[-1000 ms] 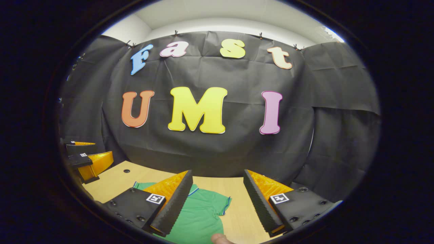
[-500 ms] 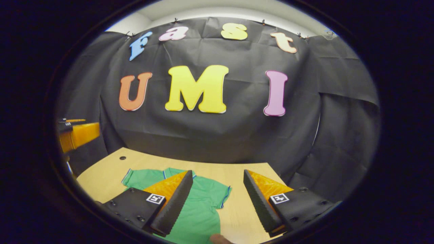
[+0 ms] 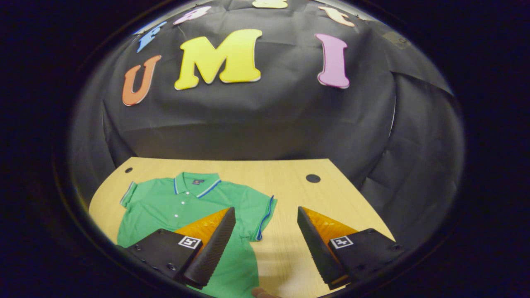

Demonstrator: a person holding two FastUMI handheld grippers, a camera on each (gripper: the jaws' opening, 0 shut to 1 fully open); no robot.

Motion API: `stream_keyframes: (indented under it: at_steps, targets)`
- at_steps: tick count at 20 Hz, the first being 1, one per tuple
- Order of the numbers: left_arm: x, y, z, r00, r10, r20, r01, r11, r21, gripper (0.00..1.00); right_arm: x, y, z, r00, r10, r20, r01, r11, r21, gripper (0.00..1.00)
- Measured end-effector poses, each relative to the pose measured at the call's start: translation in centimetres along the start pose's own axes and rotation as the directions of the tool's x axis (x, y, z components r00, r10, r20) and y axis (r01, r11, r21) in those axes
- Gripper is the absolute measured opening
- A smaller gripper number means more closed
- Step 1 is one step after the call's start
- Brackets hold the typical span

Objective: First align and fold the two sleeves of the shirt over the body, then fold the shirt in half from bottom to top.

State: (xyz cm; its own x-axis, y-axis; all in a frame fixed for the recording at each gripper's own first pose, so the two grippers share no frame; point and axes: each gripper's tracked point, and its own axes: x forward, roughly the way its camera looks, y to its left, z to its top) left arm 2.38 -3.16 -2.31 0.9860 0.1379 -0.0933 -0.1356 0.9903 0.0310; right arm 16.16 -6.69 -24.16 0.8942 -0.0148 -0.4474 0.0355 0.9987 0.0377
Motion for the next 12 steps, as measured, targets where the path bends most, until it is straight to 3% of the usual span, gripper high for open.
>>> stream_keyframes:
  at_steps: [6, 12]
  targets:
    - [-1.3, 0.5, -1.7, 0.998, 0.059, -0.035, -0.058, 0.997, 0.042, 1.0, 8.0, -0.4, -3.5, 0.994, -0.032, -0.107, 0.033, 0.999, 0.004, 0.96]
    - [-2.6, 2.2, -3.8, 0.989, 0.118, -0.091, -0.114, 0.992, 0.051, 1.0, 11.4, 0.1, -6.2, 0.98, -0.056, -0.19, 0.052, 0.998, -0.029, 0.97]
